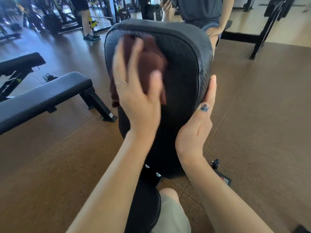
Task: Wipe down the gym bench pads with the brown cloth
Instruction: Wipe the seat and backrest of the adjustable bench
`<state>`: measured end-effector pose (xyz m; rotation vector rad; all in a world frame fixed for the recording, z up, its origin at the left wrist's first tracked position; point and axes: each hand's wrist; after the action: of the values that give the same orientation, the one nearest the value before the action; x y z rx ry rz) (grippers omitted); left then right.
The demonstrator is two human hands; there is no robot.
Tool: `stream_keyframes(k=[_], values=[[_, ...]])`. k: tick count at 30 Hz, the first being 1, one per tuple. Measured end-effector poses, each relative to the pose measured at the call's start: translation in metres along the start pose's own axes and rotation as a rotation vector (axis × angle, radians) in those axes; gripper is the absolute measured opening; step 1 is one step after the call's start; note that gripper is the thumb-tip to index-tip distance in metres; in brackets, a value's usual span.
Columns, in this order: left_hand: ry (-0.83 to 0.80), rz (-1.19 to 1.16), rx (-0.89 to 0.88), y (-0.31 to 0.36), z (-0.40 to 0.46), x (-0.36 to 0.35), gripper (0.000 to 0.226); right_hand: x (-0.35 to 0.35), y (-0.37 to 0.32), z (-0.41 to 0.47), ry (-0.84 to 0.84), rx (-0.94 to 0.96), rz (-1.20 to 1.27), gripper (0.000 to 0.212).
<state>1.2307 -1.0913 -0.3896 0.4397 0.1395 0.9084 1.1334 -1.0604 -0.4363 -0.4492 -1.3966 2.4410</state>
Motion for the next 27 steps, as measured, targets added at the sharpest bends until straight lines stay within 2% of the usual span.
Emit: stream_keyframes(k=[2,4,5,6,9,10,11,13,15,17,18,19,22,23,25,27], values=[[-0.202,0.065,-0.347,0.009,-0.021,0.003,0.055,0.002,0.006,0.000,-0.011,-0.033,-0.003,0.056],[-0.275,0.044,-0.469,0.007,-0.027,0.006,0.053,0.005,0.012,-0.006,-0.028,-0.112,-0.019,0.062],[-0.247,0.029,-0.436,-0.002,-0.025,0.004,0.052,0.007,0.015,-0.011,-0.028,-0.151,-0.048,0.063],[-0.194,-0.008,-0.331,-0.014,-0.025,0.002,0.051,0.008,0.018,-0.016,-0.029,-0.210,-0.075,0.062],[0.048,-0.121,0.250,-0.044,-0.035,0.003,0.043,0.009,0.019,-0.024,-0.039,-0.379,-0.121,0.049],[0.096,-0.130,0.384,-0.047,-0.042,0.004,0.040,0.008,0.021,-0.024,-0.039,-0.408,-0.128,0.044],[0.105,-0.108,0.430,-0.045,-0.049,0.004,0.040,0.007,0.019,-0.022,-0.034,-0.430,-0.122,0.041],[0.028,-0.078,0.329,-0.027,-0.068,0.003,0.043,0.007,0.019,-0.021,-0.023,-0.361,-0.132,0.039],[-0.110,-0.033,0.079,-0.005,-0.088,0.001,0.047,0.009,0.020,-0.021,-0.026,-0.211,-0.140,0.036],[-0.189,-0.012,-0.120,-0.007,-0.094,0.004,0.046,0.011,0.025,-0.021,-0.042,-0.198,-0.116,0.036],[-0.179,-0.012,-0.135,-0.017,-0.092,0.005,0.046,0.011,0.026,-0.021,-0.039,-0.230,-0.113,0.038],[-0.145,-0.027,-0.054,-0.031,-0.089,0.005,0.045,0.011,0.027,-0.021,-0.038,-0.296,-0.109,0.039],[0.095,-0.122,0.513,-0.065,-0.074,0.008,0.051,0.007,0.027,-0.022,-0.018,-0.526,-0.047,0.038],[0.140,-0.131,0.601,-0.069,-0.072,0.009,0.054,0.006,0.026,-0.020,-0.015,-0.572,-0.024,0.035],[0.116,-0.096,0.587,-0.059,-0.078,0.008,0.047,0.005,0.025,-0.018,-0.033,-0.642,0.012,0.033],[0.015,-0.084,0.435,-0.027,-0.103,0.007,0.044,0.007,0.024,-0.018,-0.027,-0.570,-0.018,0.037]])
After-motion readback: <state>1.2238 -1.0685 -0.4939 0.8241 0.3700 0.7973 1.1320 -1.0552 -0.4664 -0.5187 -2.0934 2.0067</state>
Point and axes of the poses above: each hand's wrist, its own z-axis towards the middle knuckle, its own x-axis out of the back of the hand, y = z × x, and after that the axes turned 3 degrees about -x, right-handed
